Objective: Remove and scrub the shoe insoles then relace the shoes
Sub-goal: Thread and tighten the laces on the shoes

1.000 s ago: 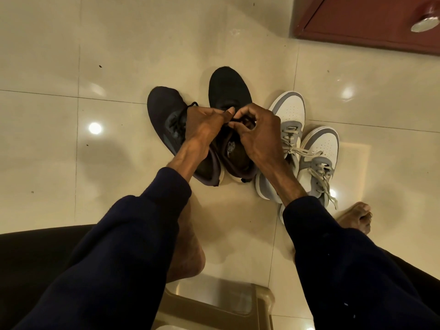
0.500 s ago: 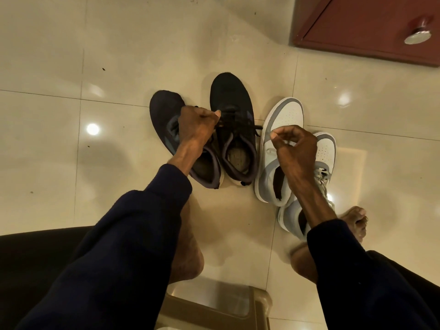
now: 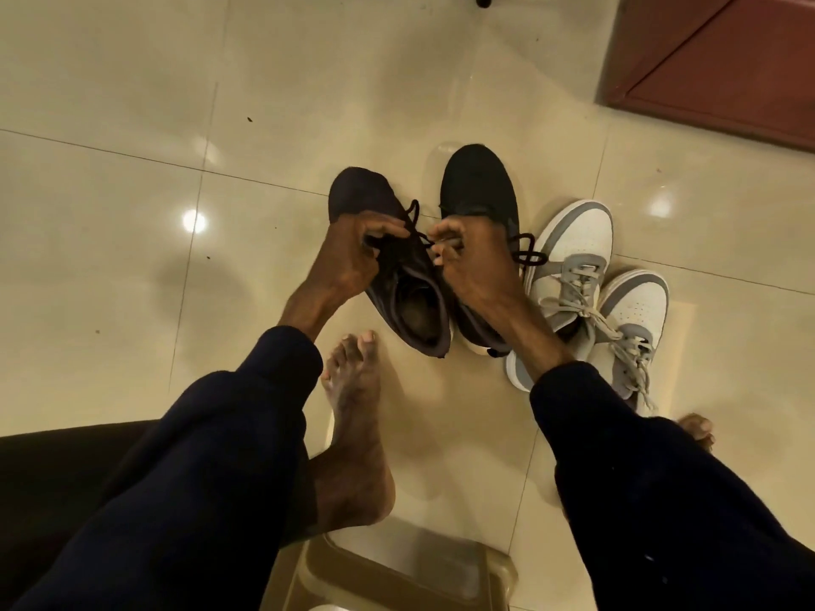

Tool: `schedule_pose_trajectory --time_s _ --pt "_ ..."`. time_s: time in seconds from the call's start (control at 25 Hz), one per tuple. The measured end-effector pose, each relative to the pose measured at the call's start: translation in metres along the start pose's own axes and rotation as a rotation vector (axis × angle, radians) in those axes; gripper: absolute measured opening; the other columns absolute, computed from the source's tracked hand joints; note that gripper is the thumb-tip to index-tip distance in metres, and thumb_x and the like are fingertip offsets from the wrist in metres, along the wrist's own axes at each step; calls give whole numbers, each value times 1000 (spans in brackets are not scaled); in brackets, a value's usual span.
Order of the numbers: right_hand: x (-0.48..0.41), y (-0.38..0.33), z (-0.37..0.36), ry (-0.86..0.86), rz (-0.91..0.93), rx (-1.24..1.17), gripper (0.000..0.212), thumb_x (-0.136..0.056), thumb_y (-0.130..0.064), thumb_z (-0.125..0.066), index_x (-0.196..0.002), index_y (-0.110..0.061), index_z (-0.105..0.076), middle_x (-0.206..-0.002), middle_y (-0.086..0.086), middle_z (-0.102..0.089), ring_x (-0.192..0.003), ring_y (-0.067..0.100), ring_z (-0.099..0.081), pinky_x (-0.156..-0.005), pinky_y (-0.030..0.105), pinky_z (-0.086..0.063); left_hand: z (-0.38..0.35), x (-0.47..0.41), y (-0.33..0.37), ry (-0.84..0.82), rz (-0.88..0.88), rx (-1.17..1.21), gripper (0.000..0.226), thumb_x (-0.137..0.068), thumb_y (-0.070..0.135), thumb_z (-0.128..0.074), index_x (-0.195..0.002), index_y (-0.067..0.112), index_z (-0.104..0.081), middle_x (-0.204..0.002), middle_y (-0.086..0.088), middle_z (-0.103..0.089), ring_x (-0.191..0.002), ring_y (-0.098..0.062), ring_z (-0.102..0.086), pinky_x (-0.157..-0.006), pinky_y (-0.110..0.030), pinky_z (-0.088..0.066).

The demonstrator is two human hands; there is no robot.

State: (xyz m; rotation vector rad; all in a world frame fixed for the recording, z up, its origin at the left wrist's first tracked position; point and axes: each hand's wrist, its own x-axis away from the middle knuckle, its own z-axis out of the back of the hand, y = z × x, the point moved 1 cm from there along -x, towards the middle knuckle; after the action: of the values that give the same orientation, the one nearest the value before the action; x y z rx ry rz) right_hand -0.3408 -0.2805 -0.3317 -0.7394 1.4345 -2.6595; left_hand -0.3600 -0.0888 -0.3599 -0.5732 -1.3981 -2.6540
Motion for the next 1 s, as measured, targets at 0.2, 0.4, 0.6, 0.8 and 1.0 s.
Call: schedule_pose_trajectory --time_s 0.2,0.4,0.6,0.8,1.0 --pt "-24 2 -33 -146 37 304 47 -89 1 -69 -133 -3 -56 -125 14 -65 -114 28 -63 -99 39 -54 -5 6 1 40 -60 -261 49 -79 -11 -55 -121 8 -72 -127 -11 -66 -113 -31 -56 -90 -31 -46" --pt "-30 10 -29 -70 -4 401 12 -98 -14 -61 -95 -5 -68 -90 10 -68 -82 25 -67 -74 41 -57 1 6 -6 235 -100 -329 20 -99 11 -59 -105 9 -78 -106 -7 -75 -100 -25 -59 -83 -27 -43" --pt "-15 -16 11 -243 -102 200 27 -97 -35 -67 -84 -15 -79 -69 -8 -67 -63 0 -60 -61 21 -44 26 8 12 76 11 -163 12 -95 8 -69 -95 1 -78 -92 -10 -73 -85 -16 -62 -74 -13 -44" --pt "-23 -35 32 -207 -71 179 38 -92 -52 -67 -70 -21 -77 -53 -19 -61 -62 -4 -59 -78 32 -50 27 22 28 143 32 -111 15 -95 16 -70 -84 5 -69 -86 -2 -64 -78 -12 -58 -69 -17 -43" --pt "-14 -32 26 -24 -259 -287 46 -97 -43 -65 -63 -13 -64 -54 -1 -57 -49 11 -51 -59 31 -47 28 31 38 270 56 72 27 -99 22 -66 -75 11 -65 -63 1 -61 -61 -13 -59 -61 -26 -47"
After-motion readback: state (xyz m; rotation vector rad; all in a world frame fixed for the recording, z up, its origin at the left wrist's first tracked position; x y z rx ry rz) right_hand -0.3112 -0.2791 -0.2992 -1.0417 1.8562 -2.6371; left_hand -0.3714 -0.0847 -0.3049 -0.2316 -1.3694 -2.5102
